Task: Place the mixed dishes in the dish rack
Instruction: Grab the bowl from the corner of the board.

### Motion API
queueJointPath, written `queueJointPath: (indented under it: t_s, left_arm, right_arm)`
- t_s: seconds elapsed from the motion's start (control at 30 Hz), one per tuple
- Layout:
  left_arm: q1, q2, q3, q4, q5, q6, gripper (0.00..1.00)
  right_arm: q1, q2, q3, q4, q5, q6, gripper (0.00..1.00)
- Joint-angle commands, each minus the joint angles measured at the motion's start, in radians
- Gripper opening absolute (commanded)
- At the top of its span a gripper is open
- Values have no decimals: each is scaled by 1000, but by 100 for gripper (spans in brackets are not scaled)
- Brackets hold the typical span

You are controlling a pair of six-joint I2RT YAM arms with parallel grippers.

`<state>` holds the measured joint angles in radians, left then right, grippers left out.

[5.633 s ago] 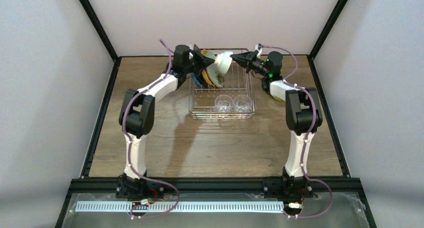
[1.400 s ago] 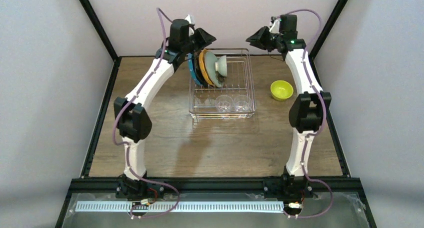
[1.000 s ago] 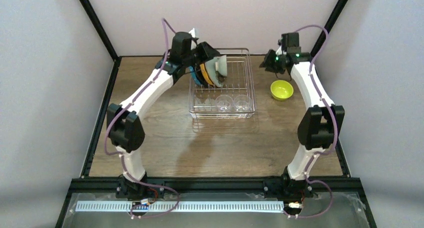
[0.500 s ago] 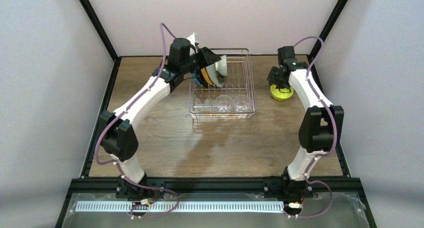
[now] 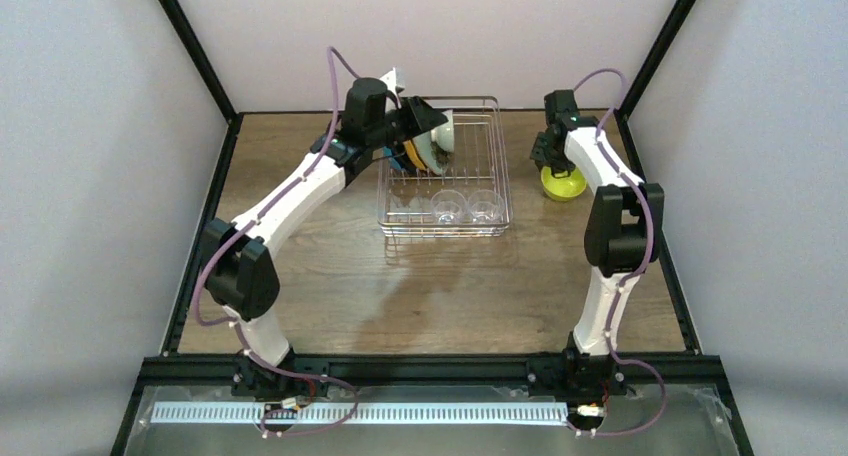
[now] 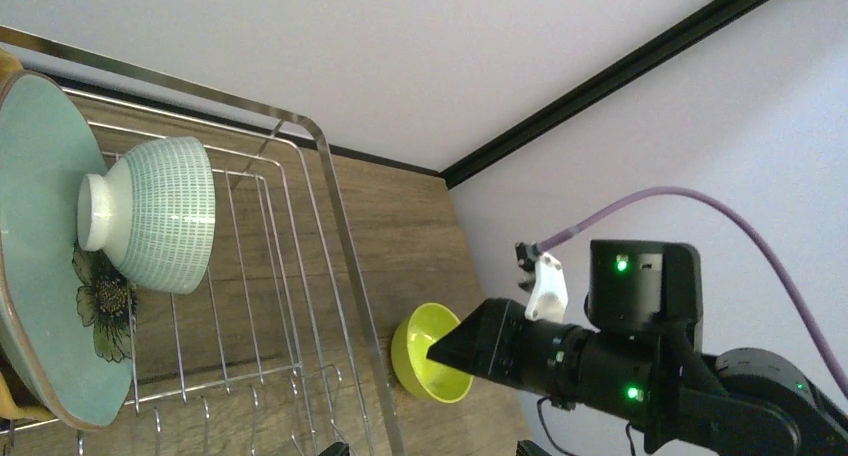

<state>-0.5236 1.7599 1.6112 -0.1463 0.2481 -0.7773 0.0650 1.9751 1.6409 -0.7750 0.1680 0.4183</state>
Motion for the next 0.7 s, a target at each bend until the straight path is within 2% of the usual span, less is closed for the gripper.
queueJointPath:
  t_s: [0.0, 0.2, 0.67]
  left_arm:
    - [-3, 36, 37, 10, 0, 20, 96]
    - [-3, 62, 72, -9, 3, 32, 96]
    - [-1, 82, 95, -11, 6, 39, 96]
  right_arm:
    - [-10, 59, 89, 0, 35, -22, 60]
    - [-14, 133, 157, -17, 30, -29, 60]
    - [-24, 226, 184, -15, 17, -39, 60]
